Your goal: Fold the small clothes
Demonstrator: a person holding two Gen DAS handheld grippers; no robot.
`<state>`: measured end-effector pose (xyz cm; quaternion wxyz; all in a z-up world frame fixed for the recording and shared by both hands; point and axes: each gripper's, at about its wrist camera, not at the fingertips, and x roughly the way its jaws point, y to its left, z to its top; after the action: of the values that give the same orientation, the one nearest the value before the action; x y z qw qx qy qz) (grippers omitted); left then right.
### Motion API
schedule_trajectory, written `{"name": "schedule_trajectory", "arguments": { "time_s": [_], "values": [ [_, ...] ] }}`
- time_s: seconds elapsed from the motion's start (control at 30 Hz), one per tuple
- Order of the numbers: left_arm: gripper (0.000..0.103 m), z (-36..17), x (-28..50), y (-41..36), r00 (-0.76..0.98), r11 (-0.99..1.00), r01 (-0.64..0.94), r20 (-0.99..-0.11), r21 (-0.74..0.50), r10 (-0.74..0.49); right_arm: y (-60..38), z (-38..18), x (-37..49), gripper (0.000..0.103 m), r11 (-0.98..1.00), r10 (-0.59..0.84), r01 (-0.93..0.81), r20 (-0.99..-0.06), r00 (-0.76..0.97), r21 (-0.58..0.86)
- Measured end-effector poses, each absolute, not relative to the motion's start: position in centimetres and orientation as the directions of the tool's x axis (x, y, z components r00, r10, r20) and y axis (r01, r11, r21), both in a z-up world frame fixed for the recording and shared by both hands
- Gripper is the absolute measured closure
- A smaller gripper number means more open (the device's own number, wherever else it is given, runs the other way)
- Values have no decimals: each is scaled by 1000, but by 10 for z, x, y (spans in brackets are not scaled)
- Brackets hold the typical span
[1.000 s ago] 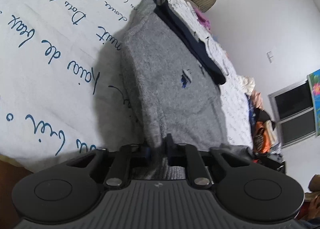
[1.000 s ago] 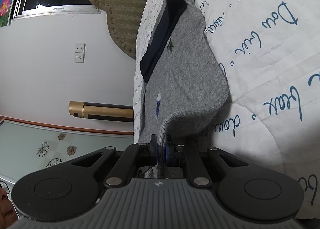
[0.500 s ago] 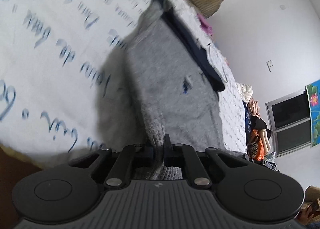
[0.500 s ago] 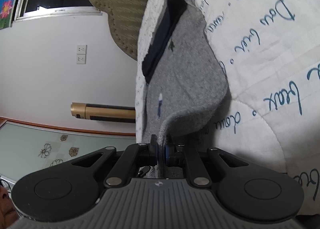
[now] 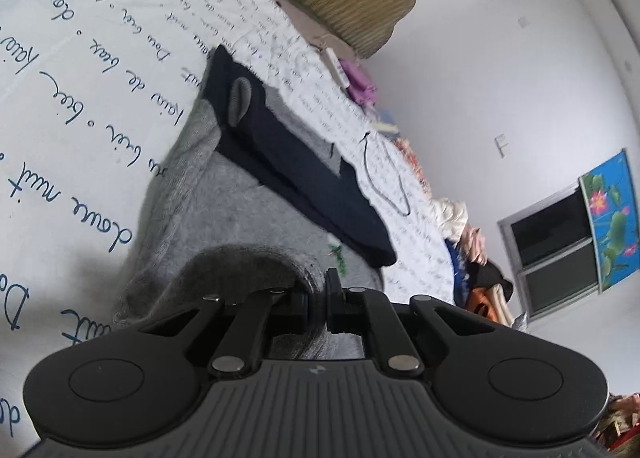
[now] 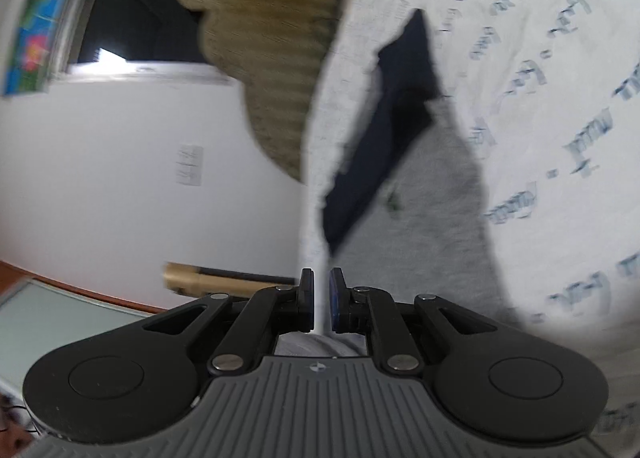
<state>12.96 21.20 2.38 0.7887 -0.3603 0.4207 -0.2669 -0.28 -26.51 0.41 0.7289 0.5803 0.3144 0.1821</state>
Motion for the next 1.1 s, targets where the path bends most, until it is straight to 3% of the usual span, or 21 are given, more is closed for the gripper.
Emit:
{"name": "schedule_trajectory", "arguments": {
  "time_s": [0.03, 0.1, 0.23, 0.5, 0.57, 0.67, 0.77, 0.97, 1.1],
  "values": [
    [96, 21, 125, 214, 500, 599, 118, -474, -792, -725, -265, 5, -4, 65, 306, 632, 121, -296, 716, 944],
    [96, 16, 114, 219, 502, 602, 111, -478, -791, -721, -261, 5, -14, 50, 369, 640, 138, -359, 679, 919],
    [95, 9, 92, 231, 509, 586, 87, -470, -805, -721, -248, -11, -34, 50, 378, 686, 194, -414, 598, 905],
    [95, 15, 64, 227, 495, 593, 122, -469, -796, -732, -220, -30, -15, 50, 229, 774, 271, -344, 532, 935],
    [95, 12, 61, 226, 492, 593, 112, -474, -797, -730, -218, -19, -2, 50, 283, 758, 258, -380, 530, 924],
    [95, 5, 60, 226, 485, 597, 94, -487, -797, -726, -208, 8, 21, 50, 521, 703, 125, -507, 498, 845],
    [95, 1, 61, 226, 484, 596, 79, -492, -799, -724, -184, 20, 43, 50, 751, 617, -71, -659, 430, 657],
    [95, 3, 61, 228, 491, 602, 71, -497, -796, -715, -141, 15, 72, 50, 811, 578, -304, -765, 283, 501],
    [95, 1, 61, 233, 493, 608, 51, -509, -793, -705, -123, 15, 71, 73, 805, 543, -420, -806, 236, 419]
  ]
}}
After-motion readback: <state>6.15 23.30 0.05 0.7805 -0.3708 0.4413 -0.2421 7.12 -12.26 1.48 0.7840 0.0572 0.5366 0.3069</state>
